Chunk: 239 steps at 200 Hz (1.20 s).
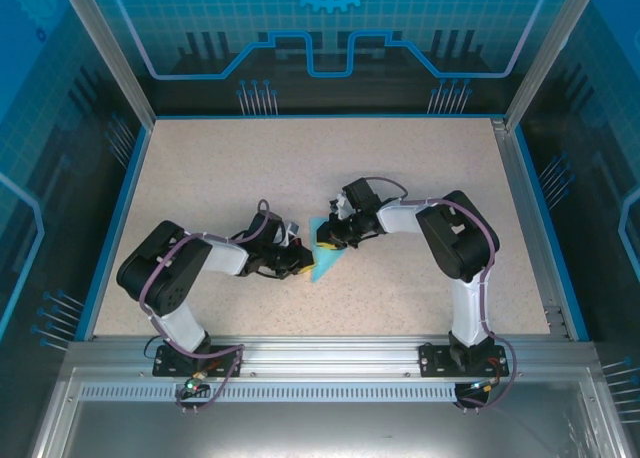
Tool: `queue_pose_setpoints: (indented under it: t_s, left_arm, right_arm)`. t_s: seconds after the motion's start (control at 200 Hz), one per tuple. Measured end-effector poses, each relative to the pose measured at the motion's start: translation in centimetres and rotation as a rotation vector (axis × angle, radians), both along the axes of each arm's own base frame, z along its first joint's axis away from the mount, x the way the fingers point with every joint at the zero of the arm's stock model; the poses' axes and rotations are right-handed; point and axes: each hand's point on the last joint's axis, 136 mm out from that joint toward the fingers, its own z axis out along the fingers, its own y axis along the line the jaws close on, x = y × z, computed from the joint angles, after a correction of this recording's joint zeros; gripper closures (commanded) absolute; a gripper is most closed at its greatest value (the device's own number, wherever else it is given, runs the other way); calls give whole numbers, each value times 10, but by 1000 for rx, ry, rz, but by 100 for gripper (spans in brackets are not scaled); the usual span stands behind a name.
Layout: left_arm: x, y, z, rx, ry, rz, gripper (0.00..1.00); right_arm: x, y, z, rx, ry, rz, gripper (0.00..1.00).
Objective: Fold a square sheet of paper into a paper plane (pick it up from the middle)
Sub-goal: Fourth fold the wing at the center of the table.
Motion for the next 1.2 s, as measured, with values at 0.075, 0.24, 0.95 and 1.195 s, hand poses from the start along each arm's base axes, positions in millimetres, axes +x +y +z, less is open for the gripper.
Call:
queue_pose_setpoints:
  t_s: [0.075, 0.24, 0.95, 1.195]
  left_arm:
    - [0, 0, 0, -4, 0, -1, 100]
    - [0, 0, 0, -10, -1, 0, 100]
    - [2, 0, 1, -55, -10, 43, 100]
    - [2, 1, 1, -62, -26, 50, 100]
  right_arm:
    - [0, -3, 3, -6, -1, -2, 83]
    - [4, -7, 11, -13, -21, -12, 83]
    - [6, -3, 16, -14, -33, -12, 84]
    - [6, -2, 17, -5, -33, -8, 83]
